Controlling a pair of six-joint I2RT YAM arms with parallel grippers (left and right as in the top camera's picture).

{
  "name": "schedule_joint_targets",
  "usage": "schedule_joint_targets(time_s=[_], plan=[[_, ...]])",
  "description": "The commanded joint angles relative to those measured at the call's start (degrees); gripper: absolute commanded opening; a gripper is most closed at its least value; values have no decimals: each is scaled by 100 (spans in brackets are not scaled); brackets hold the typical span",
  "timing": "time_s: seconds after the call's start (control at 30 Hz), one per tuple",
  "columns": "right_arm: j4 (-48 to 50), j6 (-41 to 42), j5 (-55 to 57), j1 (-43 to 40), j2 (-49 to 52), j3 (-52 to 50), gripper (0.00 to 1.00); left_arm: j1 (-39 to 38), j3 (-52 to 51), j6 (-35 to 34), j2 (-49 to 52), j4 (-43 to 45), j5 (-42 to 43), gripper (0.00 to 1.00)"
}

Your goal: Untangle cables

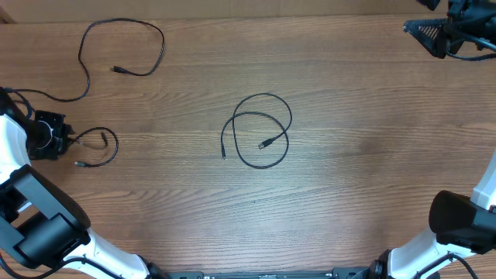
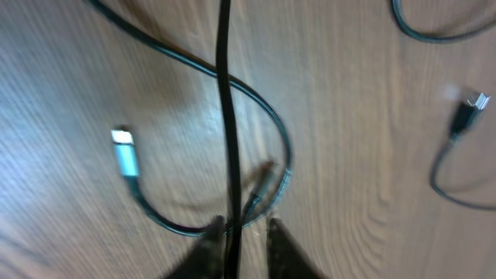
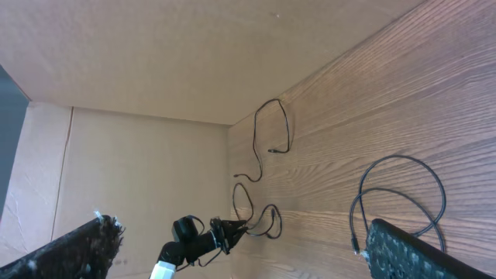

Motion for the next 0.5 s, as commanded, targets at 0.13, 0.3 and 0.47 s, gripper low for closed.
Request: schedule_joint_targets(time_s=[0.13,0.3,0.47], plan=[[15,-46,17,-28,-26,44,100,-7,52,415,7,-256,-800,31],[15,-44,17,-28,-26,44,100,-15,52,442,7,-446,-802,44],[15,-46,17,-28,-26,42,100,-17,44,463,9,-636,-752,49]])
